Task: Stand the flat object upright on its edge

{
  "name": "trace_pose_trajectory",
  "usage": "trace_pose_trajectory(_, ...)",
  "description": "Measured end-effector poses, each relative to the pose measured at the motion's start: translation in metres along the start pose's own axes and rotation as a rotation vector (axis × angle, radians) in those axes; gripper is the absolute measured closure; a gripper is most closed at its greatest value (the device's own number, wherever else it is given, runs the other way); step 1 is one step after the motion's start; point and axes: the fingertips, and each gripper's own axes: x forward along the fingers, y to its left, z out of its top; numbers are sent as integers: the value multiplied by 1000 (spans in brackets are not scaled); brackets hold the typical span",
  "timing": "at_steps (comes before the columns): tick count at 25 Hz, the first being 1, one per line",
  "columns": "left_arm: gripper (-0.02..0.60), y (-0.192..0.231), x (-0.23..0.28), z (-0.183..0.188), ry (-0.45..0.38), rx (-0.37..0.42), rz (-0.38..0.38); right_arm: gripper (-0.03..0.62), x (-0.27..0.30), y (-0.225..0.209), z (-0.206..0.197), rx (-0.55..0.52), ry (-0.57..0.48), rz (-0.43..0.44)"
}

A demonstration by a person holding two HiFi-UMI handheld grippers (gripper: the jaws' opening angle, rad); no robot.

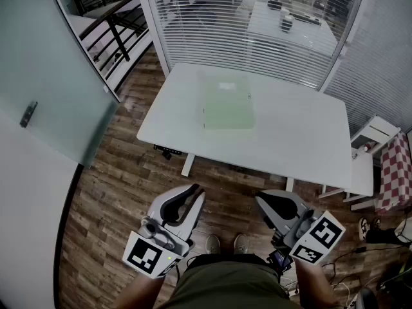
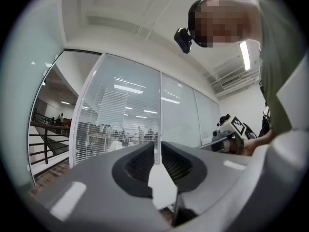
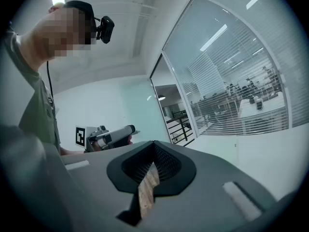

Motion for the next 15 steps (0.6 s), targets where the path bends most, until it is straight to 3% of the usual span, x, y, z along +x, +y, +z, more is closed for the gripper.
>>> trace_pose_trajectory(15, 538, -35, 42, -20, 31, -11, 26, 583, -35, -47, -2, 57, 0, 12)
